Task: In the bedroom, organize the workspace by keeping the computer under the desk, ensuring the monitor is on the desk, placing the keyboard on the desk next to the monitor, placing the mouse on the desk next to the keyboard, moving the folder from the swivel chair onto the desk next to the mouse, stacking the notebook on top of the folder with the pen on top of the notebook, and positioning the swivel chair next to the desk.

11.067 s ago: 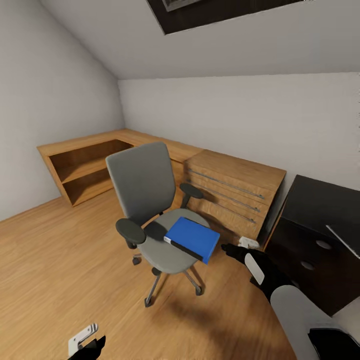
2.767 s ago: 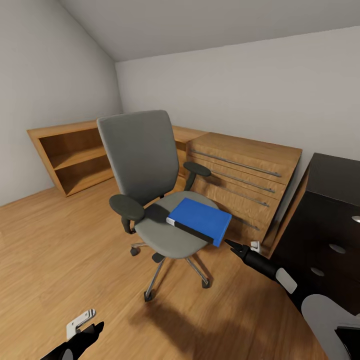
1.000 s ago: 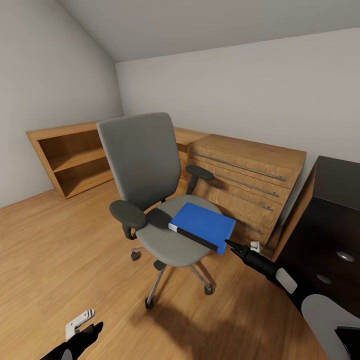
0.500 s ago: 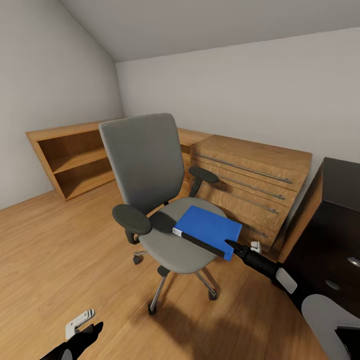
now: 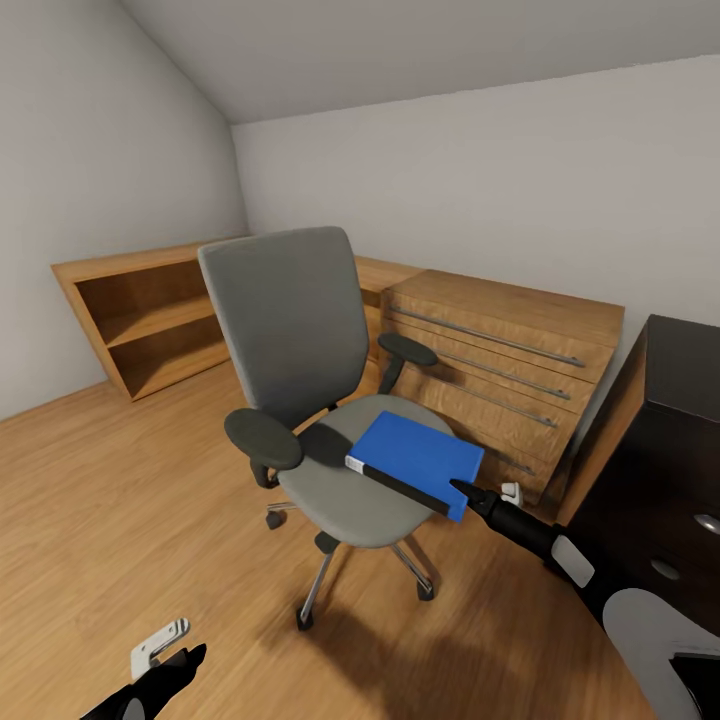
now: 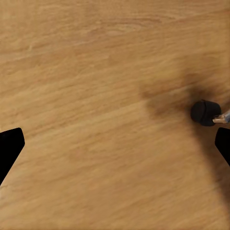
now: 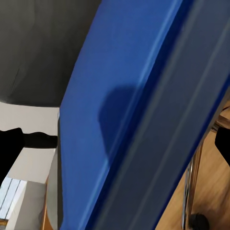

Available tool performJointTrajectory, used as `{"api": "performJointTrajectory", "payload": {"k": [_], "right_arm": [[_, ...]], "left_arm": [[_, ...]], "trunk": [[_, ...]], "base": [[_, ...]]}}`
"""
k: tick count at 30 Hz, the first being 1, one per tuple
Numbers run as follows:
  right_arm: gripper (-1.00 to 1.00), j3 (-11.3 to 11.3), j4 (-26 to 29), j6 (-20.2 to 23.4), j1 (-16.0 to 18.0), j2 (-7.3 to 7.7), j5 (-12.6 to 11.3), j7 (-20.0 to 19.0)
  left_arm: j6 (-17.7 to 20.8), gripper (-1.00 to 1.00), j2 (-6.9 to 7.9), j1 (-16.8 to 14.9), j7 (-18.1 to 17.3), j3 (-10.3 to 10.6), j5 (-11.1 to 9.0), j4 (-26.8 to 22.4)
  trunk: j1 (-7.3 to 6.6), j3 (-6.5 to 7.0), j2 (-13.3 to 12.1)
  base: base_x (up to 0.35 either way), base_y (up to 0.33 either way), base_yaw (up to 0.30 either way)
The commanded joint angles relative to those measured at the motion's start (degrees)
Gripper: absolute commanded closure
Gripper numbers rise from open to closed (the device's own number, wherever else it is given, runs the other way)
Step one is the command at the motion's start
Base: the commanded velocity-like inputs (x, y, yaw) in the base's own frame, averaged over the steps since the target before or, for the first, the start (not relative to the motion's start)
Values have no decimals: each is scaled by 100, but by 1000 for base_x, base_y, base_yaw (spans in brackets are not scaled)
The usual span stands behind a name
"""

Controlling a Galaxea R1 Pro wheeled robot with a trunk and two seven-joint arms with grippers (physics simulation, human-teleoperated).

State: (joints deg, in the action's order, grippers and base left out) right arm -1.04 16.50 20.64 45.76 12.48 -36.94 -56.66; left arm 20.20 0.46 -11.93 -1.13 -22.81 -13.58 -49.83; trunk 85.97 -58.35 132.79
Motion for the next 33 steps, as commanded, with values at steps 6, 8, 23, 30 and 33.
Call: {"api": "performJointTrajectory", "payload": {"k": [6, 8, 23, 30, 33], "right_arm": [[-100, -10, -2, 95, 3, 0, -20, 95], [-100, -10, -4, 148, 3, 0, -22, 180], [-100, -10, -7, 265, 3, -1, -24, 282], [-100, -10, -7, 360, 3, 0, -24, 287], [-100, -10, -7, 378, 3, 0, -24, 287]], "left_arm": [[36, -100, -2, -2, -11, -13, -39, -9], [36, -100, -2, -2, -10, -13, -39, -6], [36, -100, -2, -2, -3, -13, -39, -8], [36, -100, -2, -2, -2, -13, -39, -8], [36, -100, -2, -2, -1, -13, -39, -6]], "trunk": [[-1, -5, 2], [-1, -5, 2], [-1, -5, 2], [-1, -5, 2], [-1, -5, 2]], "base": [[0, 0, 0], [0, 0, 0], [0, 0, 0], [0, 0, 0], [0, 0, 0]]}}
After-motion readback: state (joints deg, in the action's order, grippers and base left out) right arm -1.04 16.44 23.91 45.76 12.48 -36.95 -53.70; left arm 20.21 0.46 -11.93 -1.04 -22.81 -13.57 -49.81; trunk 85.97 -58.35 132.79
